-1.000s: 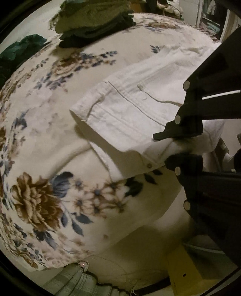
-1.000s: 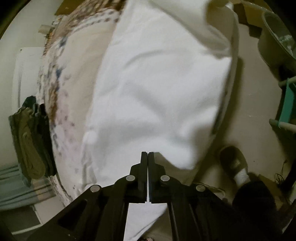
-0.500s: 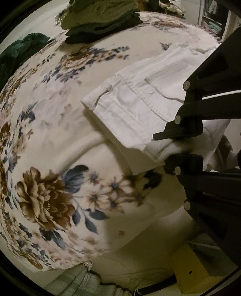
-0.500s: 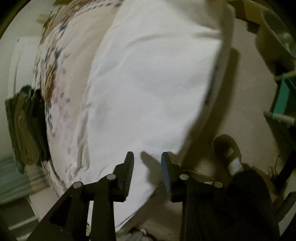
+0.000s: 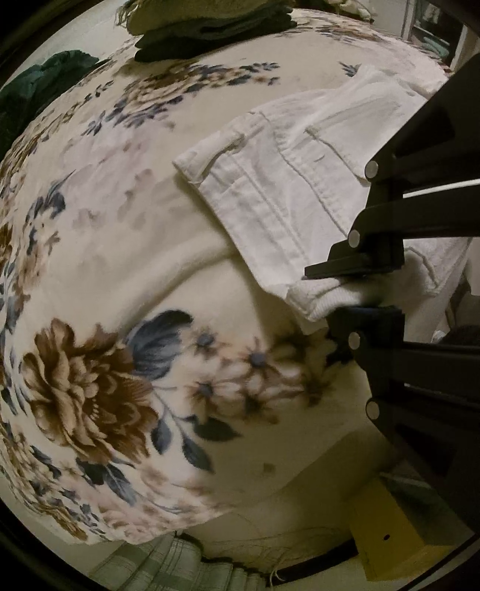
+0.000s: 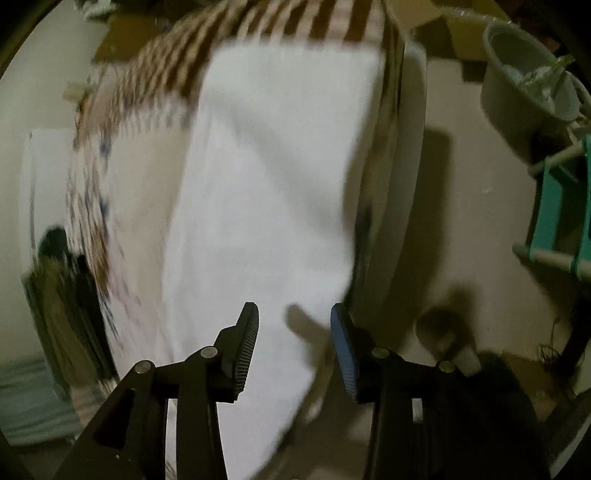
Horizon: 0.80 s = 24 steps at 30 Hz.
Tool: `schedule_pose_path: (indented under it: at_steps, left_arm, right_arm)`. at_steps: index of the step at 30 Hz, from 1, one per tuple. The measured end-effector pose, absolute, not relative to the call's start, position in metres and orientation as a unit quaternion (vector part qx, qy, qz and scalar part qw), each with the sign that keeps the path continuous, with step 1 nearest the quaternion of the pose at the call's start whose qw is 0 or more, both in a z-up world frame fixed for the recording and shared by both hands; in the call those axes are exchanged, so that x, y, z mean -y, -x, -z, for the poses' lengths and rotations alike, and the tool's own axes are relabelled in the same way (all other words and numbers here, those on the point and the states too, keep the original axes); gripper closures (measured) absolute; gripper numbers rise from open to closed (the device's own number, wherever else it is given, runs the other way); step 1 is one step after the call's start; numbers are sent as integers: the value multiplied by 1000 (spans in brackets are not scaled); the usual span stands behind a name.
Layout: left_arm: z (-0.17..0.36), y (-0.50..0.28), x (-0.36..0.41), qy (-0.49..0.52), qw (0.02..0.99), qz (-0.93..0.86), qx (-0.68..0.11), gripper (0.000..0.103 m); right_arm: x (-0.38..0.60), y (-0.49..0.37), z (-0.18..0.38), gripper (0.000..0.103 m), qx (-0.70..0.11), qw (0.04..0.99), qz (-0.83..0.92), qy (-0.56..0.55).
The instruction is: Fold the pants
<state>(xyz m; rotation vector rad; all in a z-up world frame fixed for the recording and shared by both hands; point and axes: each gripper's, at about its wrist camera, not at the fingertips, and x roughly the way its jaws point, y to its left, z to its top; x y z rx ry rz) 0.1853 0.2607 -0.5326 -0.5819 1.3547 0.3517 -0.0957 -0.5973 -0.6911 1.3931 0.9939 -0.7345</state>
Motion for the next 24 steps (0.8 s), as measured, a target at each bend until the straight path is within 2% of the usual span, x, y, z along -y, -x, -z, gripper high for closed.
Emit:
schedule_pose_path:
  at_steps: [9, 12, 14, 17, 19, 24]
  left_arm:
    - [486, -177, -230, 237, 744, -184, -597, 87]
    - [466, -176, -198, 184, 760, -178, -597, 72]
    - [454, -177, -166, 139, 776, -162, -594, 51]
    - [445, -177, -109, 94, 795, -111, -590, 39]
    - [447, -179, -68, 80, 797, -67, -595, 36]
    - [473, -175, 71, 52, 772, 64, -631, 36]
  right_arm:
    - [677, 102, 706, 59, -421, 580, 362, -597]
    - [683, 111, 707, 59, -407, 578, 384, -594]
    - [687, 118, 704, 59, -395, 580, 396, -593]
    - [686, 119, 709, 58, -399, 581, 389, -593]
    - [690, 122, 716, 58, -400, 572, 388, -602]
    - [701, 138, 704, 58, -371, 581, 405, -601]
